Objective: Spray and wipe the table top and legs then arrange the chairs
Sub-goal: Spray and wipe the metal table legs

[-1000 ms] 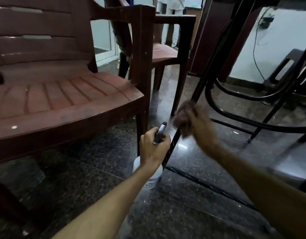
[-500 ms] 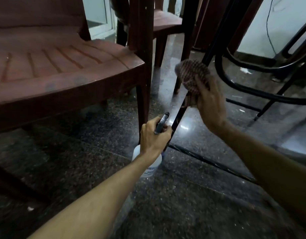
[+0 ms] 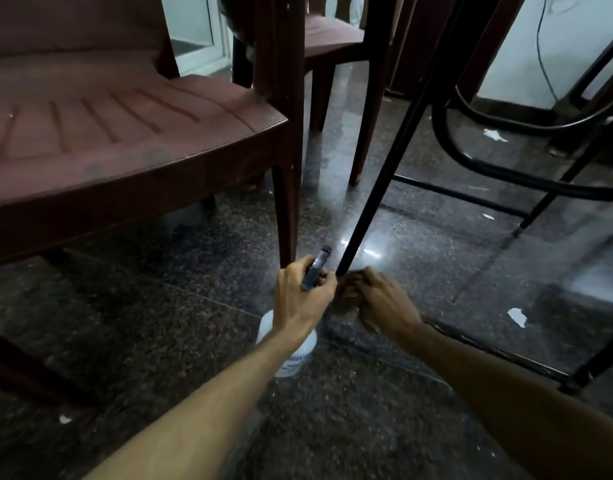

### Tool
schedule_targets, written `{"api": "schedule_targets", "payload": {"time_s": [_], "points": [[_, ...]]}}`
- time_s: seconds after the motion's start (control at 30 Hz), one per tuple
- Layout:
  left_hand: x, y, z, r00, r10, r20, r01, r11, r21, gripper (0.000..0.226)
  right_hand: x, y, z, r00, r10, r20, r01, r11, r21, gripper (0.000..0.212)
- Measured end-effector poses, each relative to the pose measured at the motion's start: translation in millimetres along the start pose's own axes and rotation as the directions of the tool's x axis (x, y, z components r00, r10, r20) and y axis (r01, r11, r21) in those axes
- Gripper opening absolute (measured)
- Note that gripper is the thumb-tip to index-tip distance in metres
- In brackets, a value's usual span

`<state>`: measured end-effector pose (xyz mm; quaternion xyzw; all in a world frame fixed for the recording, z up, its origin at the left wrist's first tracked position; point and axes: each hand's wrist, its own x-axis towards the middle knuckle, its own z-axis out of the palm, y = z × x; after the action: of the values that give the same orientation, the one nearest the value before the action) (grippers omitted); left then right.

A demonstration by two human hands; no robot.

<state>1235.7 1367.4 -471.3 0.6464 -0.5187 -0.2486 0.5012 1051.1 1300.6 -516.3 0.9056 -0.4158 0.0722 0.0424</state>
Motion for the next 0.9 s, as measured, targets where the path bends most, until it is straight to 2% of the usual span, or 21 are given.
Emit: {"api": "schedule_targets", "payload": {"time_s": [0.03,0.07,0.13,0.23,0.33,0.5,0.57,0.63,0.7,0.8,0.83,0.9], "points": [[-1.6,0.3,3.2,1.0,0.002,0.004,-0.002,1.0,0.006,0.045,-10.0,7.1,3.3,0.995,0.06,-0.074,-0.058,0.998,0.02,0.017],[-3.1,-0.7,6.4,1.0,-0.006,0.005,0.006,1.0,0.016,0.045,-19.3,13.8,1.1,0.975,0.165,-0.147,-0.156,0.985,0.071,0.014],[-10.1,-9.1,14.8,0.999,-0.049,0.018,0.049,0.998,0.031,0.044,-34.0,26.9,-14.2,0.9,0.346,-0.263,-0.326,0.938,0.117,0.023],[-29.8,-22.6,27.2,0.988,-0.154,0.021,0.151,0.985,0.08,0.043,-44.0,46.9,-25.7,0.816,0.476,-0.327,-0.393,0.873,0.29,0.041],[-42.0,-28.4,35.0,0.972,-0.232,0.025,0.226,0.963,0.145,0.04,-49.2,52.7,-34.2,0.781,0.544,-0.307,-0.429,0.824,0.37,0.047],[-42.8,-33.8,37.5,0.961,-0.276,0.006,0.271,0.947,0.171,0.039,-46.0,38.4,-33.7,0.81,0.515,-0.282,-0.36,0.815,0.454,0.046],[-41.7,-36.6,36.1,0.963,-0.269,-0.002,0.266,0.95,0.164,0.043,-34.9,25.7,-39.7,0.804,0.481,-0.349,-0.295,0.833,0.468,0.044],[-37.9,-40.0,31.1,0.961,-0.276,-0.007,0.274,0.951,0.145,0.042,-13.0,14.1,-41.5,0.772,0.436,-0.462,-0.238,0.873,0.427,0.041],[-32.3,-42.7,25.0,0.963,-0.271,-0.018,0.27,0.952,0.144,0.041,11.0,2.8,-31.0,0.815,0.324,-0.48,-0.188,0.932,0.31,0.04],[-29.7,-44.9,12.8,0.968,-0.252,-0.01,0.251,0.96,0.123,0.039,18.8,-14.5,17.3,0.948,0.087,-0.307,-0.028,0.981,0.192,0.03],[-28.0,-45.4,8.7,0.97,-0.244,0.0,0.242,0.963,0.118,0.04,16.9,-20.7,34.7,0.978,0.012,-0.209,0.012,0.994,0.113,0.033],[-25.1,-48.9,1.3,0.975,-0.219,0.023,0.215,0.969,0.118,0.038,11.7,-25.3,55.4,0.998,-0.043,-0.054,0.039,0.997,-0.064,0.046]]}}
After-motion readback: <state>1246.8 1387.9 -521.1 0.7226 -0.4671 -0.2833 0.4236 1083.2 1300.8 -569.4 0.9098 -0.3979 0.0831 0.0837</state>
